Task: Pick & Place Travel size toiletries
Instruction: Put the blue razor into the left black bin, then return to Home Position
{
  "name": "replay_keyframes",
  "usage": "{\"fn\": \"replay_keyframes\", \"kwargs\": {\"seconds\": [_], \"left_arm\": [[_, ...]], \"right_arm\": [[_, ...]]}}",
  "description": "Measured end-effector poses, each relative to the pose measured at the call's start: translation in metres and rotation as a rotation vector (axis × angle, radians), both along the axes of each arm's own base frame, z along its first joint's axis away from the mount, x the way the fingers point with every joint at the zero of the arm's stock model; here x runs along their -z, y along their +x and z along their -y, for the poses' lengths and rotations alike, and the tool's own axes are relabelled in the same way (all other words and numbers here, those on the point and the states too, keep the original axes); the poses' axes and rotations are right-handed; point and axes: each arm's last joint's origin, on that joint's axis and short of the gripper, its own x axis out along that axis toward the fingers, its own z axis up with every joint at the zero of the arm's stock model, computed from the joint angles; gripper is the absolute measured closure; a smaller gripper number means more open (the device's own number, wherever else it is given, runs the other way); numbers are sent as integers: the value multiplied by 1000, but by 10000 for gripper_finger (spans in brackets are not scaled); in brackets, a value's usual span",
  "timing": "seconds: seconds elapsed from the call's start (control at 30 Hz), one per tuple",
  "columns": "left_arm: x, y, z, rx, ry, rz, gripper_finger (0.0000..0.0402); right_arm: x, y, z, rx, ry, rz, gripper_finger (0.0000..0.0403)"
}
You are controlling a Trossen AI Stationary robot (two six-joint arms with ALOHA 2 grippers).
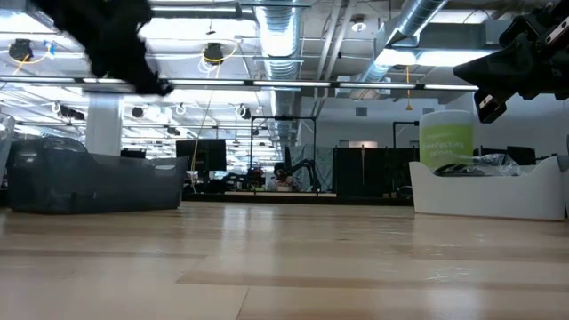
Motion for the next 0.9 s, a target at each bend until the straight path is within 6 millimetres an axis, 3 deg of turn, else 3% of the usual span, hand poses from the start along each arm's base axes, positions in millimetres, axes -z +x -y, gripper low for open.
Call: {"fn": "replay_keyframes", "kwargs": {"seconds": [0.2, 0.4, 0.53, 0.7, 0.9], "left_arm": [[51, -25, -12, -123, -89, 21, 383], [76, -34, -15, -159, -108, 7, 382], [78, -34, -15, -164, -112, 10, 354], [75, -33, -15, -152, -109, 18, 284], [41, -20, -10, -76, -166, 78, 201]], "right_arm": [[0, 0, 0, 0, 0, 0, 403], [0, 0, 0, 0, 0, 0, 403], [0, 0, 0, 0, 0, 1, 403], [0, 0, 0, 0, 0, 1, 403], [0, 0, 0, -1, 0, 1, 403]]}}
